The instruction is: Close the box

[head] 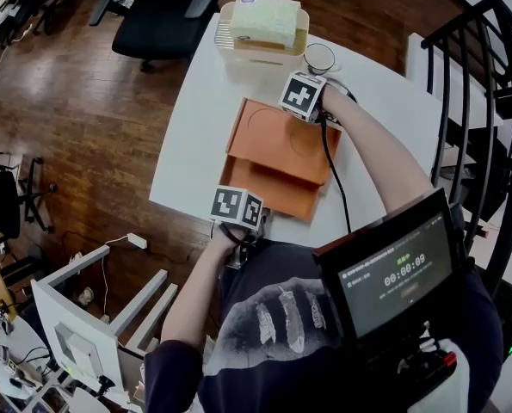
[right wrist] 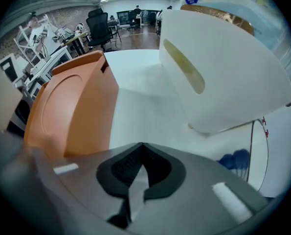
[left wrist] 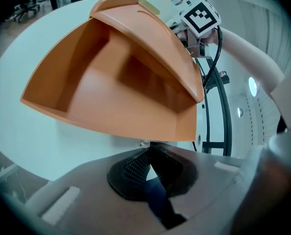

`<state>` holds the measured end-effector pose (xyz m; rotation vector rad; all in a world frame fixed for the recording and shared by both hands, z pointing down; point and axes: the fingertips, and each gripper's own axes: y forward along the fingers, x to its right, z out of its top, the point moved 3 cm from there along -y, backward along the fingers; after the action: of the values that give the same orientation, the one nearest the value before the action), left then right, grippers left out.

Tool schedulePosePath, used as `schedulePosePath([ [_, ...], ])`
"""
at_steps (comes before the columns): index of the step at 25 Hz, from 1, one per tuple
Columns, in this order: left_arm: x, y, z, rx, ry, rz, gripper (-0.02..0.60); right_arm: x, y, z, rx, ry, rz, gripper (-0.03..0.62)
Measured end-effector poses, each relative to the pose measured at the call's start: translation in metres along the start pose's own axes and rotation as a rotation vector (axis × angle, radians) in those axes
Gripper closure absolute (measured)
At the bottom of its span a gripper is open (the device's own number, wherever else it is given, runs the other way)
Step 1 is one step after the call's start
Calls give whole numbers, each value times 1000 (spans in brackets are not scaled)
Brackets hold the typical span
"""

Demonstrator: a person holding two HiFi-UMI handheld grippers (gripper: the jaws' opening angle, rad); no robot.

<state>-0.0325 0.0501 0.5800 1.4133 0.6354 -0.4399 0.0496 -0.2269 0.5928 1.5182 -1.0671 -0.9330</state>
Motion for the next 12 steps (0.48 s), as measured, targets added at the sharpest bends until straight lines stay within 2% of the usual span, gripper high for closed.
schedulePosePath([
  [7,2,0,2,5,5,-11,567,0,-3,2,14,-9,-8,590],
  [12,1,-1,4,9,37,-3,568,-1,-2,2,15,-15,-11,591],
])
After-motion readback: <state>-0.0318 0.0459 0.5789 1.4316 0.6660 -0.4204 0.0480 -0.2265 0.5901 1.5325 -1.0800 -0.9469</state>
